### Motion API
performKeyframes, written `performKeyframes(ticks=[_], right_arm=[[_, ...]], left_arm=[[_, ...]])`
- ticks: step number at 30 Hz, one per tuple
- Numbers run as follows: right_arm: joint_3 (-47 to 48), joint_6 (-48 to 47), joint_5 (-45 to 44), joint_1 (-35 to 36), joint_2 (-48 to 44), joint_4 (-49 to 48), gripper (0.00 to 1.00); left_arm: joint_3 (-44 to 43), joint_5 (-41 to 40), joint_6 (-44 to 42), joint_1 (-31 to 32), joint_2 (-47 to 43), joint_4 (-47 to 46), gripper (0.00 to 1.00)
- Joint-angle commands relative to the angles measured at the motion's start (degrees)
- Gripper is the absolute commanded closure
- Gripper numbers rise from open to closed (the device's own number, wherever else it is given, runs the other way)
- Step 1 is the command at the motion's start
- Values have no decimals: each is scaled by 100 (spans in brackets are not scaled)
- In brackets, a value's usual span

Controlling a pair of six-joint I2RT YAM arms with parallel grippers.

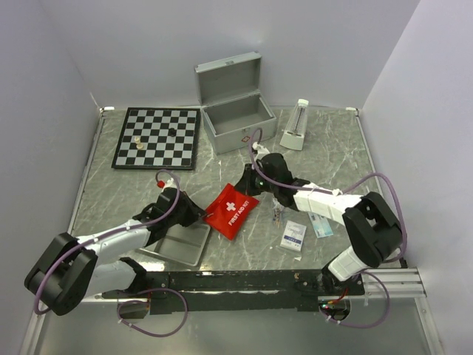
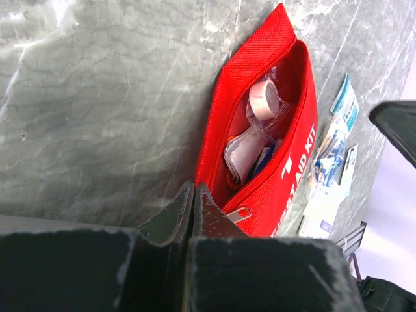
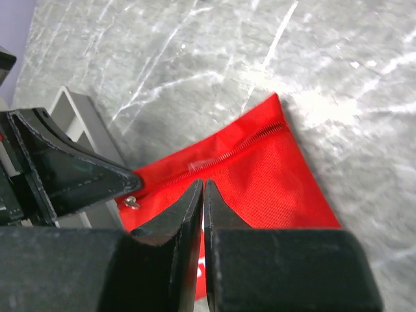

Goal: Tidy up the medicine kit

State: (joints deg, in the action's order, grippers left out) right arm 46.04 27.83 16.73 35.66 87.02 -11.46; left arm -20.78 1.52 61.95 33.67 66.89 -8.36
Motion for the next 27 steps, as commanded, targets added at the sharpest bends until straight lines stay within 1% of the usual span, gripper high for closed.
performKeyframes(ticks=[1, 6, 8, 11, 14, 18, 19, 23, 27], right_arm=[[247, 64, 313, 73, 419, -251, 89], [221, 345, 805, 99, 1245, -707, 89], [221, 433, 902, 90, 1492, -752, 89], [134, 442, 867, 90, 1581, -725, 89], [-121, 416, 718, 90, 1240, -787, 90], [-166, 223, 349, 152, 520, -472, 88], [-131, 109, 253, 204, 265, -358, 85], [54, -234, -90, 476, -378, 205, 70], [150, -410, -144, 722, -783, 539, 63]], left_arm=[[56, -90, -52, -18, -36, -236, 99], [74, -55, -96, -10, -53, -263, 99], [47, -55, -140, -10, -71, -228, 99], [38, -73, -184, -10, -176, -149, 99], [21, -134, -219, -10, -378, -61, 99], [-84, -134, -315, -1, -642, 141, 99], [-119, -308, -368, -18, -686, 194, 99], [-278, -293, -509, -10, -783, 317, 99], [-374, -205, -597, -10, -827, 317, 99]])
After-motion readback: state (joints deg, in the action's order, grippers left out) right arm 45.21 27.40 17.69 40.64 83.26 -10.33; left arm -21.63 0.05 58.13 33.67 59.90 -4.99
